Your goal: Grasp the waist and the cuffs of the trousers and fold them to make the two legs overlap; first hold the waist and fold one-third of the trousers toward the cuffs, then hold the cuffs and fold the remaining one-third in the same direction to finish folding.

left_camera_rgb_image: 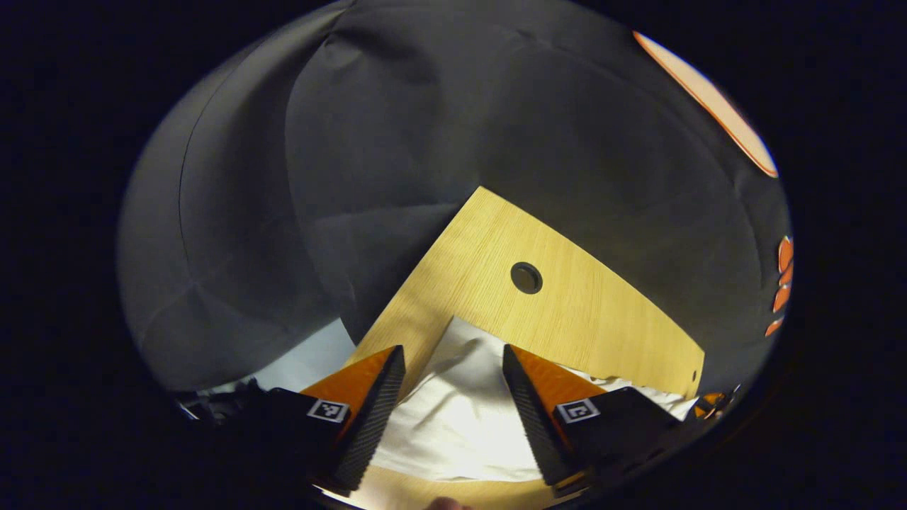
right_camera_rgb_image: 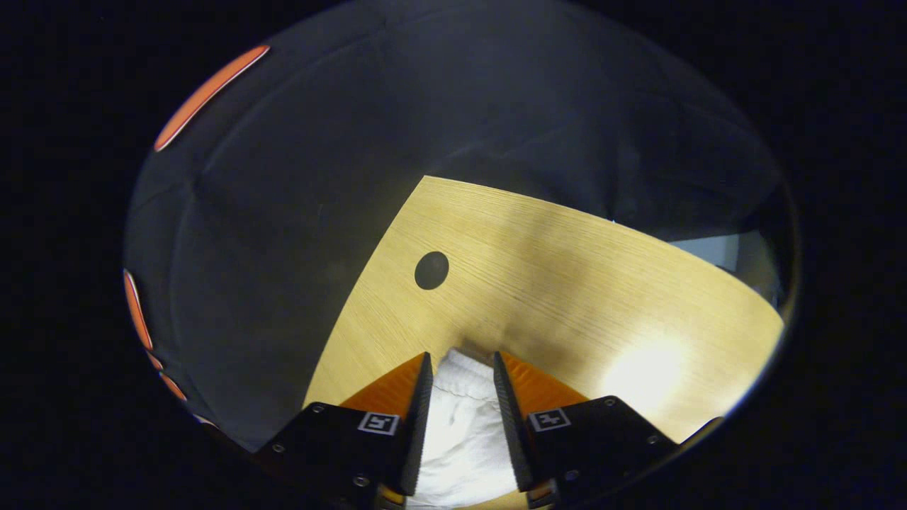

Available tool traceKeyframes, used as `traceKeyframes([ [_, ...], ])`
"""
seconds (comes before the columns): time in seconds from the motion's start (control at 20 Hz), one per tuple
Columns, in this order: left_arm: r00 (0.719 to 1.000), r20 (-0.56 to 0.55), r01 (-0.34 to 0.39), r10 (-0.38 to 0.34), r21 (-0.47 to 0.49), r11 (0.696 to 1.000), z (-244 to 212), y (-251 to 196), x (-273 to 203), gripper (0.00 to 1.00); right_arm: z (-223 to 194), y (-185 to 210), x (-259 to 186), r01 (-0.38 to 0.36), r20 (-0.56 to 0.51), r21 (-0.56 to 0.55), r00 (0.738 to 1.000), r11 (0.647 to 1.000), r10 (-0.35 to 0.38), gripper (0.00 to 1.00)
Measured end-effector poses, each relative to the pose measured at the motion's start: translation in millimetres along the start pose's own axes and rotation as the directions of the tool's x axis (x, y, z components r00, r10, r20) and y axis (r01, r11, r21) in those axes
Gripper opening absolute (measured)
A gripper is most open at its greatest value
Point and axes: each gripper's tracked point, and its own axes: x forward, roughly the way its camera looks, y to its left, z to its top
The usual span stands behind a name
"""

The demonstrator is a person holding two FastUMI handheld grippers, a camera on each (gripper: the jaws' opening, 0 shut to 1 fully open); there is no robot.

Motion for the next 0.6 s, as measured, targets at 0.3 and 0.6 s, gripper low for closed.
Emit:
traceKeyframes([
  [0.3,0.998,0.045,-0.05,0.044,0.146,0.988,-4,-22,-50,1.0,-37,-52,-32,0.122,-0.02,-0.201,0.992,0.972,-0.128,0.94],
  [0.6,0.997,0.078,-0.045,0.026,0.249,0.967,-32,-55,-90,1.0,-62,-66,-34,0.122,-0.071,-0.215,0.988,0.969,-0.14,0.99],
])
